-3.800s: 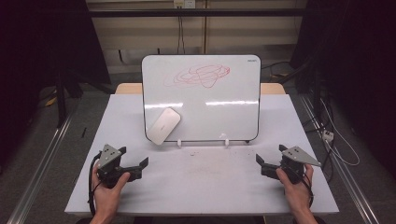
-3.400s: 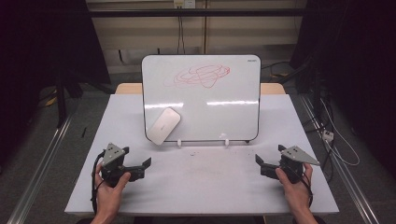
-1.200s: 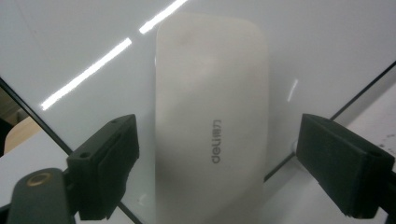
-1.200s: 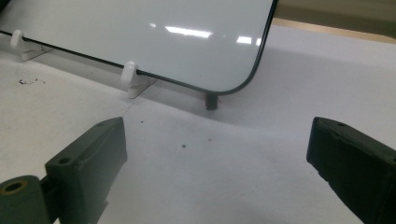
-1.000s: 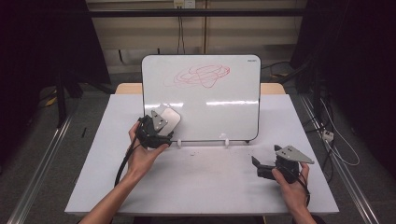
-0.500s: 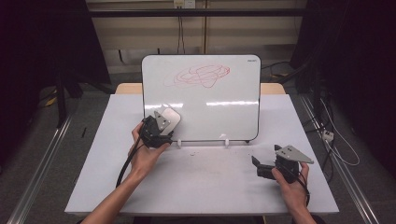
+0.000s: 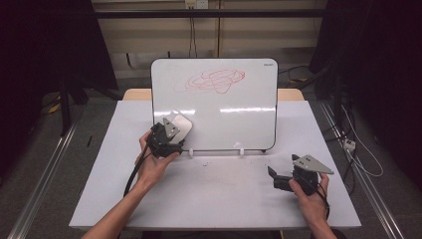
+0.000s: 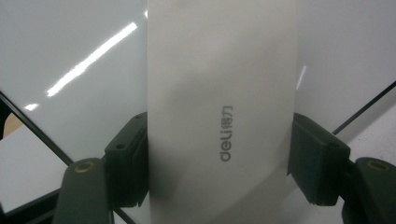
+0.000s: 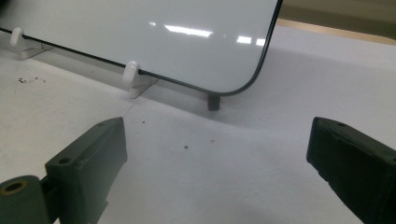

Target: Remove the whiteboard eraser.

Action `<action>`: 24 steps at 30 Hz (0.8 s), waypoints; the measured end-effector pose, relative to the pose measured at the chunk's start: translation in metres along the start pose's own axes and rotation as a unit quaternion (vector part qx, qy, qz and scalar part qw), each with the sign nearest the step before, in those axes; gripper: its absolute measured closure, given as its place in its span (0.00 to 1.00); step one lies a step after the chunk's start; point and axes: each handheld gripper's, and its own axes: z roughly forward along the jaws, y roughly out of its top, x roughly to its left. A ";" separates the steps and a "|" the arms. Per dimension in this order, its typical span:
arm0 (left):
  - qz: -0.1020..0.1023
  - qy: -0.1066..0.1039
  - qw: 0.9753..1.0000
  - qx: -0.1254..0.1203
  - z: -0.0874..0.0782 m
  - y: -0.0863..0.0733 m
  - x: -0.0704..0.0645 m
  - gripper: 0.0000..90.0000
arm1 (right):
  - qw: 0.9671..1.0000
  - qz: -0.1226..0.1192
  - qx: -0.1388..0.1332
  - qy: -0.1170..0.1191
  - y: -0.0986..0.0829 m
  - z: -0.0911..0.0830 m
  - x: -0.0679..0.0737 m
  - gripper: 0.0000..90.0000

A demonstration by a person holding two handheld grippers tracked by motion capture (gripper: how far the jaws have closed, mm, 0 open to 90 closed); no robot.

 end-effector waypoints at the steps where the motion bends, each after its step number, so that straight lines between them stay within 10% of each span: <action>1: -0.002 -0.005 1.000 0.000 0.000 0.000 0.001 0.34 | 1.000 0.001 0.000 0.001 0.000 0.000 0.000 0.06; 16: -0.037 -0.045 0.998 -0.025 -0.006 -0.002 0.012 0.34 | 1.000 0.004 0.002 -0.002 0.000 0.002 0.000 0.06; 24: -0.053 -0.034 0.996 -0.062 -0.024 0.002 0.015 0.34 | 1.000 0.001 0.003 0.001 0.000 0.003 0.001 0.06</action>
